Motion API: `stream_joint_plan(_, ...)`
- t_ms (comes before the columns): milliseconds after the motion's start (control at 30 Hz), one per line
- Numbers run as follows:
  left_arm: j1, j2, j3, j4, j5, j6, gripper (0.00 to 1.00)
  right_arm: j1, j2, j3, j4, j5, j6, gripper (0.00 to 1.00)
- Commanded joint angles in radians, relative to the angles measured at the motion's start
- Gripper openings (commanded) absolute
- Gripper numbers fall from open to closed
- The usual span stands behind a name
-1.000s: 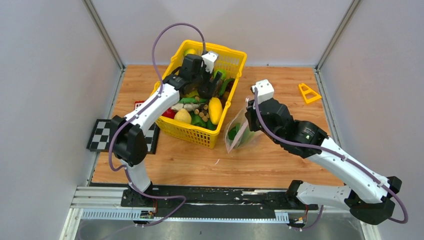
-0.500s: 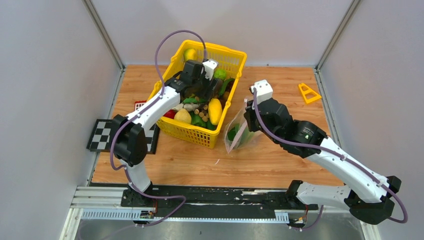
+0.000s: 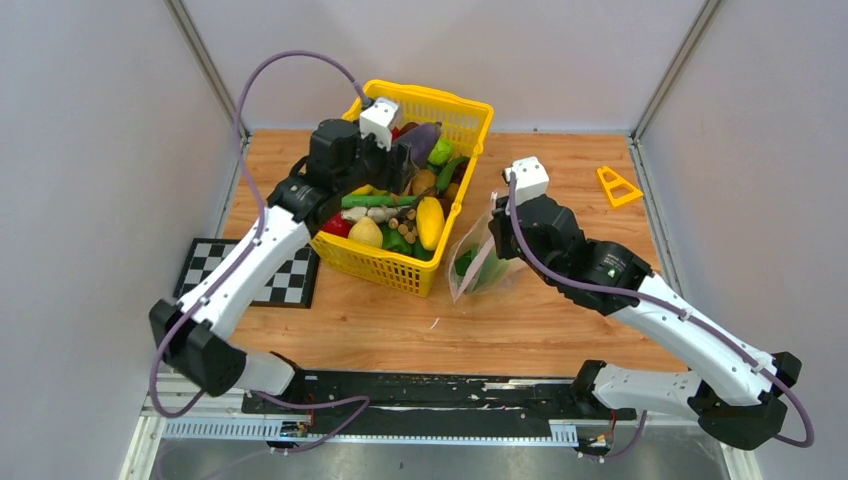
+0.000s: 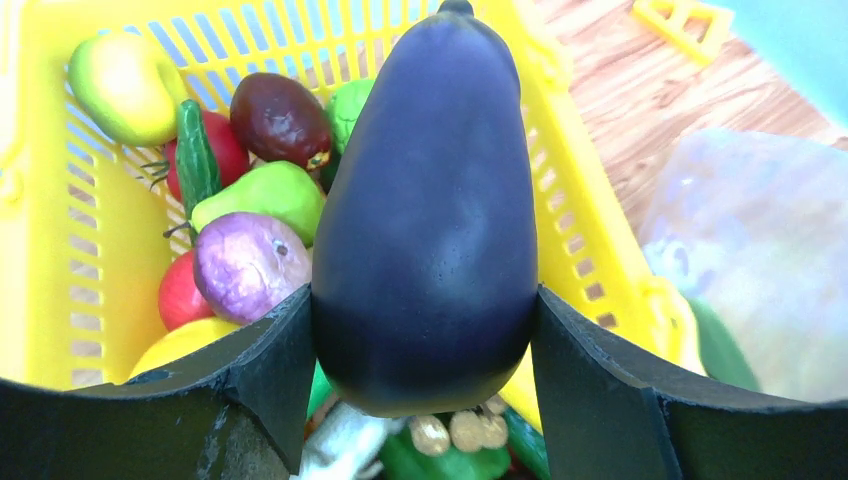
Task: Place the food in the zip-top bag and seal the zipper
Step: Pick up the fake vegetable from the bin, then place the fake vegetable in the zipper food storage bag.
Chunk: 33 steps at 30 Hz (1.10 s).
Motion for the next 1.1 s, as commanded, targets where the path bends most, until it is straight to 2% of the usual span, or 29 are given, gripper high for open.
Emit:
stream_joint_plan(0, 0.002, -0.166, -0.089, 0.024, 0.101, -0.096, 0.36, -0.033, 0.009, 0.013, 0.073, 0.024, 0.014, 0.00)
stream_joint_plan(100, -0.010, -0.273, -0.168, 0.040, 0.216, -0.151, 0.35, -0.063, 0.024, 0.030, 0.073, 0.007, 0.015, 0.00)
stream_joint_plan(233, -0.097, -0.366, -0.218, 0.012, 0.266, -0.171, 0.34, -0.114, 0.066, 0.082, 0.025, 0.001, 0.010, 0.00)
stream_joint_plan(367, -0.216, -0.397, -0.217, -0.032, 0.247, -0.173, 0.33, -0.138, 0.086, 0.117, 0.000, -0.003, -0.003, 0.00)
stream_joint_plan(500, -0.264, -0.388, -0.206, -0.069, 0.219, -0.202, 0.32, -0.147, 0.087, 0.123, 0.016, -0.016, -0.005, 0.00)
stream_joint_plan(633, -0.312, -0.343, -0.181, -0.145, 0.127, -0.205, 0.31, -0.159, 0.092, 0.133, 0.009, -0.037, 0.003, 0.00)
stream_joint_plan(867, -0.419, -0.239, -0.104, -0.177, -0.007, -0.205, 0.29, -0.159, 0.056, 0.108, 0.024, -0.054, 0.040, 0.00)
stream_joint_plan(1067, -0.469, -0.187, -0.033, -0.232, -0.231, -0.220, 0.28, -0.159, 0.024, 0.098, 0.000, -0.073, 0.059, 0.00)
